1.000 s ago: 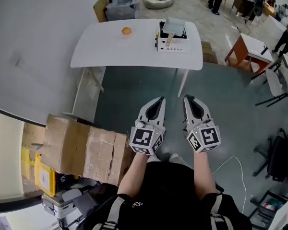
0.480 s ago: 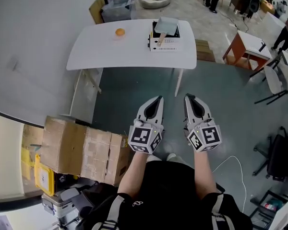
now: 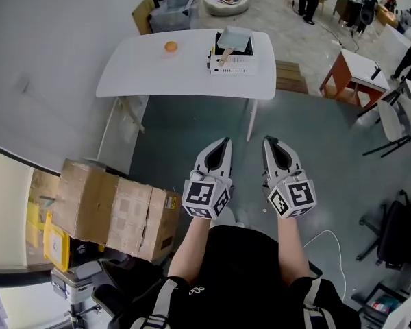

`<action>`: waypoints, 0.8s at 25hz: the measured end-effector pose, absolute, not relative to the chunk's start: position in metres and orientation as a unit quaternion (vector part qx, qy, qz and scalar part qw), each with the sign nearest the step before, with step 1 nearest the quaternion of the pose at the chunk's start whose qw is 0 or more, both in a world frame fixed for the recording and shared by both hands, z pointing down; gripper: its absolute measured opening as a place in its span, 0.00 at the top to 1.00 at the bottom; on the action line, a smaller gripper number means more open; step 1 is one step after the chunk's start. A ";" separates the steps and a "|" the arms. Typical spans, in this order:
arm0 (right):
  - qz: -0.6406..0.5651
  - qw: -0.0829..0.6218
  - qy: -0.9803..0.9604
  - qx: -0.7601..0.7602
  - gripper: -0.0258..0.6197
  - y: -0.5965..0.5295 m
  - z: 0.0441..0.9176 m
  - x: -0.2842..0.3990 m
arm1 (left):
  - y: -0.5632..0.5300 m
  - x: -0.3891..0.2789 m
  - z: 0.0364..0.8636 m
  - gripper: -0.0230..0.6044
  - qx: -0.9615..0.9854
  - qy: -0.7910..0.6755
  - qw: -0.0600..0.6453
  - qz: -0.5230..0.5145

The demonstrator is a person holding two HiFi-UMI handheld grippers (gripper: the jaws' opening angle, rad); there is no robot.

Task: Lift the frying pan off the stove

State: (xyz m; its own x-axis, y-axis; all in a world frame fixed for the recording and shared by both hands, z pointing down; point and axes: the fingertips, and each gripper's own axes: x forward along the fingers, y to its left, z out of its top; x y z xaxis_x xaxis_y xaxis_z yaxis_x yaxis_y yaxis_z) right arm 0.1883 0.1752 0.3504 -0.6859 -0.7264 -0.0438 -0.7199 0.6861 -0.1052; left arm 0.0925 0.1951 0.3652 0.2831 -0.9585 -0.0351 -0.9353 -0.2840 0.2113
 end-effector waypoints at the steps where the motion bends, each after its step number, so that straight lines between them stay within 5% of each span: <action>1: -0.040 0.042 0.917 -0.394 0.95 0.176 0.350 0.192 | 0.196 0.096 0.364 0.96 0.798 -0.593 0.074 -0.077; 20: 0.010 0.071 0.900 -0.430 0.95 0.087 0.326 0.224 | 0.107 0.074 0.351 0.96 0.795 -0.591 0.051 -0.129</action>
State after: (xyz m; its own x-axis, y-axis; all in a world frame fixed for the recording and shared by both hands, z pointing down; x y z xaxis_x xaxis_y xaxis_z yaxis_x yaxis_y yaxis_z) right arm 0.2239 0.0867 0.3256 -0.6201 -0.7726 -0.1361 -0.7754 0.6300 -0.0438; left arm 0.0744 0.1069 0.3508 0.2681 -0.9525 -0.1444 -0.9259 -0.2962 0.2343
